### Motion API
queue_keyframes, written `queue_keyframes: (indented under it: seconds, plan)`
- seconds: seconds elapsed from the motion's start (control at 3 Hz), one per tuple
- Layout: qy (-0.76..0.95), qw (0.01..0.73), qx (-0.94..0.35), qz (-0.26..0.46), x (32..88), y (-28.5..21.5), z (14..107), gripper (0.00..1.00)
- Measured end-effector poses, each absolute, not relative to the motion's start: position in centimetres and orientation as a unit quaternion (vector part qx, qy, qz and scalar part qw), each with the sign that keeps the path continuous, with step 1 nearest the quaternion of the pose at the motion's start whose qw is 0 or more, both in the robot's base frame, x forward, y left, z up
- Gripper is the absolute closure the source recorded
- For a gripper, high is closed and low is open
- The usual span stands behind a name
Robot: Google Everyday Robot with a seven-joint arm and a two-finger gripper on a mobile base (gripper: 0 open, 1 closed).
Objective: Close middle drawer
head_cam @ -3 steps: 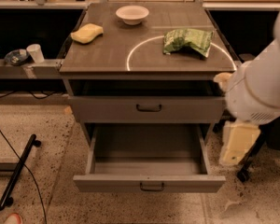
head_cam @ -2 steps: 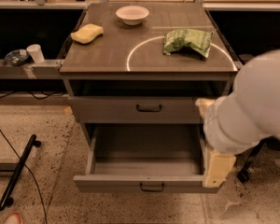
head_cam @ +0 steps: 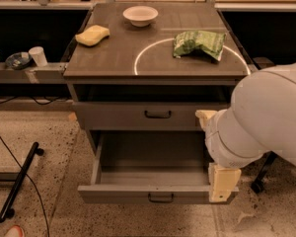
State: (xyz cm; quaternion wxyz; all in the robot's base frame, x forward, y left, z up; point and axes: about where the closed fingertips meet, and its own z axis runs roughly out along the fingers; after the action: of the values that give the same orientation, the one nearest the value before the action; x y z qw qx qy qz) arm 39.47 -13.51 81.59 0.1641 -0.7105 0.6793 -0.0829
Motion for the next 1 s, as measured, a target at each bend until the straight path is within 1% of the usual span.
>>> queue_keyframes:
  seconds: [0.33,0.67,1.0]
  plan:
    - [0.659,0.150,-0.733,-0.074,42.1,-11.9,77.7,0.00]
    - [0.652,0.114,-0.749,-0.031,44.9,-12.4,67.0,0.00]
    - [0.661,0.090,-0.745,0.013,44.5,-12.3,60.3,0.00]
